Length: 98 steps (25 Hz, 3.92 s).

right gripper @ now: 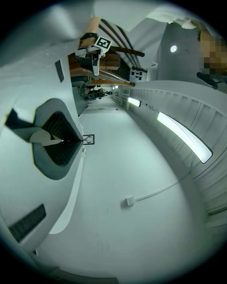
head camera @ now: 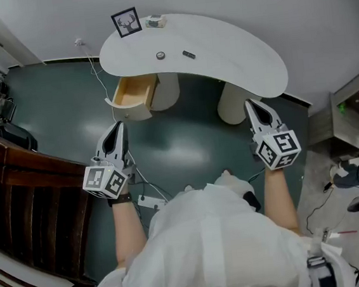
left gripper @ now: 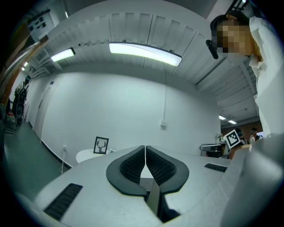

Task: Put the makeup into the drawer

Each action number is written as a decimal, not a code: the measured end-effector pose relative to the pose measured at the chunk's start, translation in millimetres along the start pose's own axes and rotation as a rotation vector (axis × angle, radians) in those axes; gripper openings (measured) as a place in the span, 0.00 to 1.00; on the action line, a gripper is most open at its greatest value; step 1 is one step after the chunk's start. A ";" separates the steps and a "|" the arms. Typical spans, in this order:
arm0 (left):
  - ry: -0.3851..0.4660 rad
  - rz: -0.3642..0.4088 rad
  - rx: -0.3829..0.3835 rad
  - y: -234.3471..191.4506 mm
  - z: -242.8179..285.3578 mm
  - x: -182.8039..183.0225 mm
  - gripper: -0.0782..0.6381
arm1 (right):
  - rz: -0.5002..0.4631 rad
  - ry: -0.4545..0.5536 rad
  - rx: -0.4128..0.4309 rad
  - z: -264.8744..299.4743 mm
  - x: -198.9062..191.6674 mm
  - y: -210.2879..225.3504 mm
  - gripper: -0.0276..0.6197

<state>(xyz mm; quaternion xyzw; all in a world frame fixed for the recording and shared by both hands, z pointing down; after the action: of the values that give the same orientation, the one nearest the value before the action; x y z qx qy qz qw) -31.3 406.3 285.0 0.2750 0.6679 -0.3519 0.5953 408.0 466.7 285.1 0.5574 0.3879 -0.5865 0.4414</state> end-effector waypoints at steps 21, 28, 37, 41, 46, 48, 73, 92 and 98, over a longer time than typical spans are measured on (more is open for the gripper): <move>0.007 -0.001 0.025 -11.9 -12.9 -0.6 0.14 | -0.007 -0.020 0.008 11.4 -6.1 -10.8 0.05; 0.009 -0.010 0.042 -22.9 -20.4 0.6 0.14 | -0.010 -0.032 0.020 21.7 -5.4 -19.8 0.05; 0.008 -0.026 0.069 -37.9 -29.9 -3.1 0.14 | -0.022 -0.060 0.047 36.3 -6.8 -29.8 0.05; 0.002 -0.029 0.063 -42.5 -22.8 -5.6 0.14 | -0.022 -0.066 0.065 51.2 -8.1 -28.6 0.06; -0.019 -0.019 0.036 -49.5 -0.9 -8.2 0.14 | -0.012 -0.081 0.082 81.9 -12.6 -18.4 0.05; -0.026 -0.016 0.026 -57.6 8.7 -8.8 0.14 | 0.002 -0.083 0.091 97.9 -14.6 -14.5 0.06; -0.101 0.045 -0.038 -174.9 177.0 9.0 0.14 | 0.028 -0.121 0.112 298.6 -13.4 46.0 0.06; -0.194 0.032 -0.352 -351.3 269.1 -6.5 0.14 | 0.024 -0.246 -0.069 417.6 -42.9 -44.9 0.06; -0.218 0.035 -0.409 -388.1 283.3 -16.3 0.14 | 0.031 -0.277 -0.069 458.3 -61.1 -67.6 0.07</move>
<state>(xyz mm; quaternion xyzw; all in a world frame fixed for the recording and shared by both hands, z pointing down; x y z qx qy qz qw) -163.7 -52.0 344.2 0.1206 0.6524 -0.2262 0.7132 200.4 58.8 379.1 0.4614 0.3344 -0.6375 0.5186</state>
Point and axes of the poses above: the fingertips, and each gripper's own axes: z forward along the fingers, y to its right, x out of its top, the point moved 10 cm from there along -z, backward along the fingers, and after that the axes turned 2 degrees about x, right-handed, at the moved point
